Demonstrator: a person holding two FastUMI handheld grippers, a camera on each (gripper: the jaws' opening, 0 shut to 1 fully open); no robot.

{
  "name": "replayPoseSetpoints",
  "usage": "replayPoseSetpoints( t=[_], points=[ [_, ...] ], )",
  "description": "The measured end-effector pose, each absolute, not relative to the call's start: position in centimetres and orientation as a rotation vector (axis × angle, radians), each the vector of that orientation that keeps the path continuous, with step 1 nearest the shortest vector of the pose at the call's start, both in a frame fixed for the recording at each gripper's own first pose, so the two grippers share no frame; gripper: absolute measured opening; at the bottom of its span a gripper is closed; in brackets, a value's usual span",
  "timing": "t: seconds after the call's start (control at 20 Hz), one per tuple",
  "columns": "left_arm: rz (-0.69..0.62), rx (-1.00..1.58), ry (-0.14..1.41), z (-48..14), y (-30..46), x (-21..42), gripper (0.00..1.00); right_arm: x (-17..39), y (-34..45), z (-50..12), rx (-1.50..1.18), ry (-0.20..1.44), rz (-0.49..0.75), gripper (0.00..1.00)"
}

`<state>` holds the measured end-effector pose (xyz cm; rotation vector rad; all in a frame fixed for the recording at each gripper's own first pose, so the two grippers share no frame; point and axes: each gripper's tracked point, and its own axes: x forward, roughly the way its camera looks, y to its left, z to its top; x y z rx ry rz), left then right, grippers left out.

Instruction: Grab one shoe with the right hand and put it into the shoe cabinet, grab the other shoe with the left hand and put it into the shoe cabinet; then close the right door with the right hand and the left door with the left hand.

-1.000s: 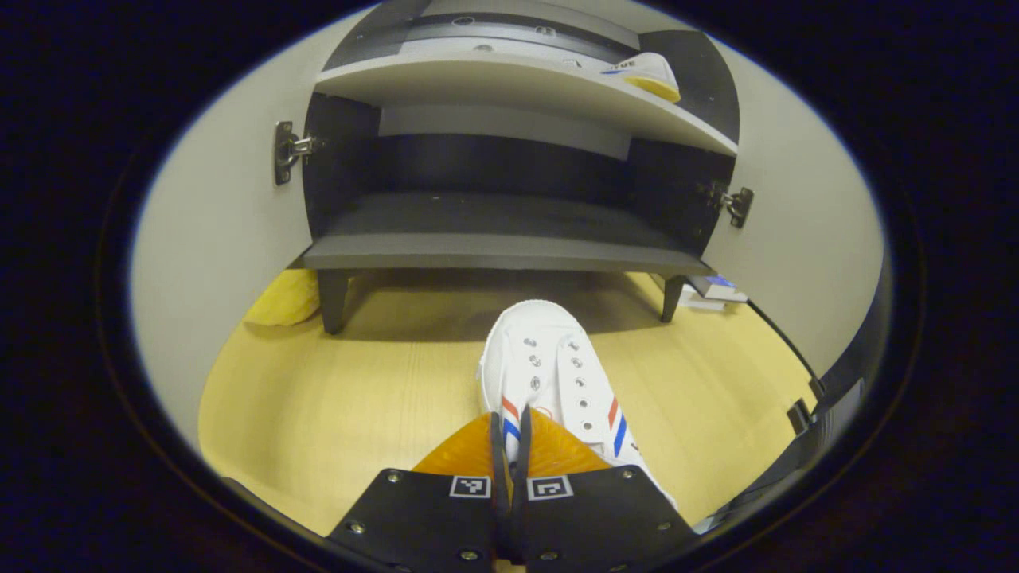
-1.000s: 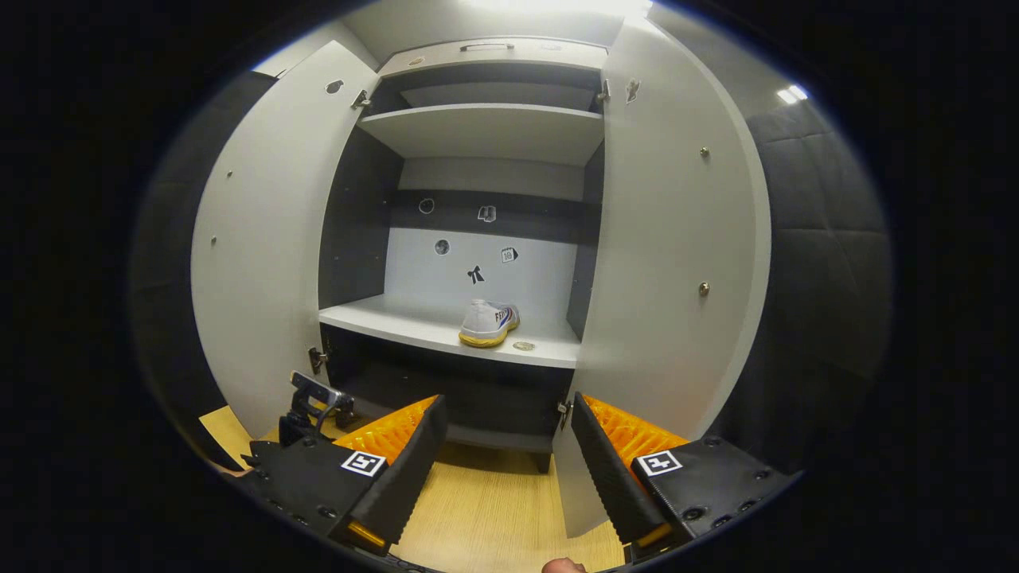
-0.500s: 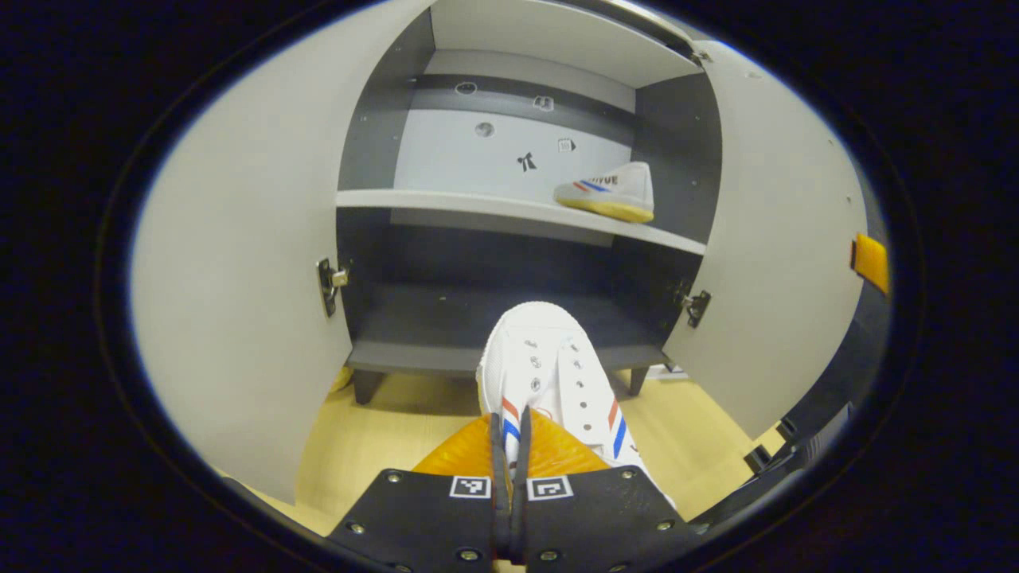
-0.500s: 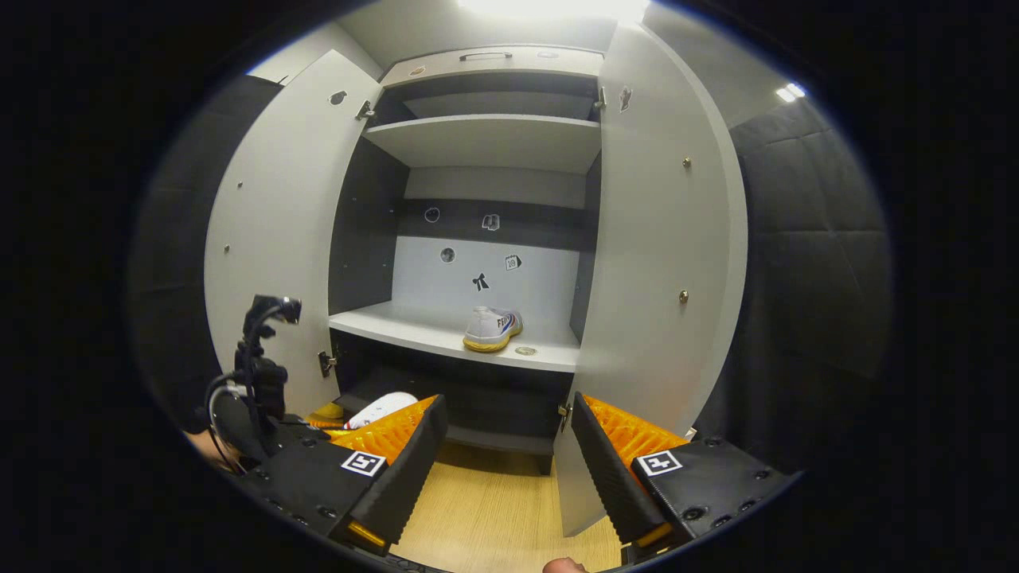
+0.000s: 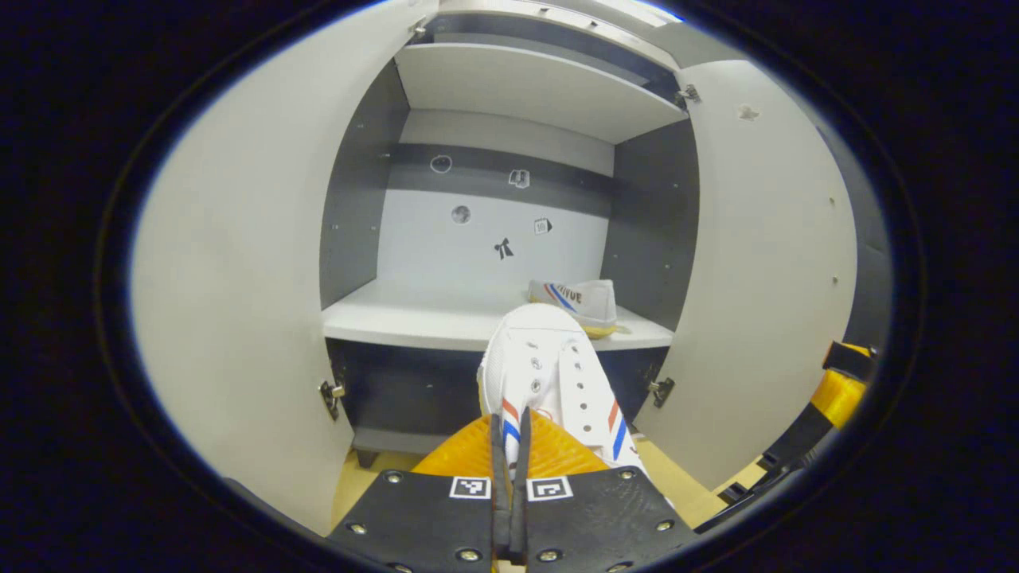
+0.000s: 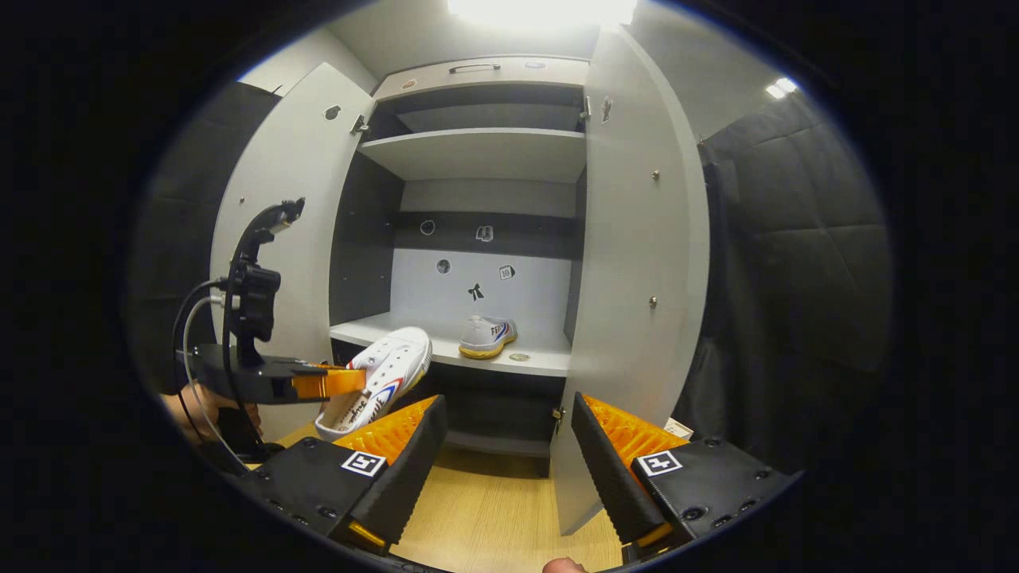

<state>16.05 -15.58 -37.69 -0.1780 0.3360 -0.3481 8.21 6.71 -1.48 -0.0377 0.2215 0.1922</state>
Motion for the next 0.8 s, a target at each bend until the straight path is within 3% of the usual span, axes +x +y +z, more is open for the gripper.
replayPoseSetpoints(
  t=[0.8],
  points=[
    [-0.287, -0.176, 0.167, -37.1, -15.3, 15.6, 0.01, 7.3, 2.6, -2.8, -0.014, 0.244, 0.070, 0.98]
  ],
)
